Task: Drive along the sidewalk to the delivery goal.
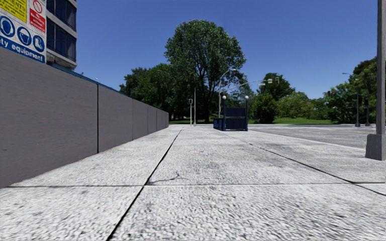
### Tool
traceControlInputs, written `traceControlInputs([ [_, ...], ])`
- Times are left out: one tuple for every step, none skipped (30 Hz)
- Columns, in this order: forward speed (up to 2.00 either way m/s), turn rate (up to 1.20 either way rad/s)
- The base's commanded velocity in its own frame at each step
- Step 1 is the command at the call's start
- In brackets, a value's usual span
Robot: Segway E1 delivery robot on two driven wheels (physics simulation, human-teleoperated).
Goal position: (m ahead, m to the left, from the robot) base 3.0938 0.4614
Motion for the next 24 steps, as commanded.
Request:
traceControlInputs([
  [2.0,0.21],
  [2.0,0.1],
  [2.0,0.0],
  [2.0,0.0],
  [2.0,0.0],
  [2.0,0.0],
  [2.0,0.0],
  [2.0,0.0],
  [2.0,0.0],
  [2.0,0.0],
  [2.0,0.0],
  [2.0,0.0],
  [2.0,0.0],
  [2.0,0.0],
  [2.0,0.0],
  [2.0,0.0],
  [2.0,0.0],
  [2.0,0.0],
  [2.0,0.0],
  [2.0,0.0],
  [2.0,0.0],
  [2.0,0.0],
  [2.0,0.0],
  [2.0,0.0],
])
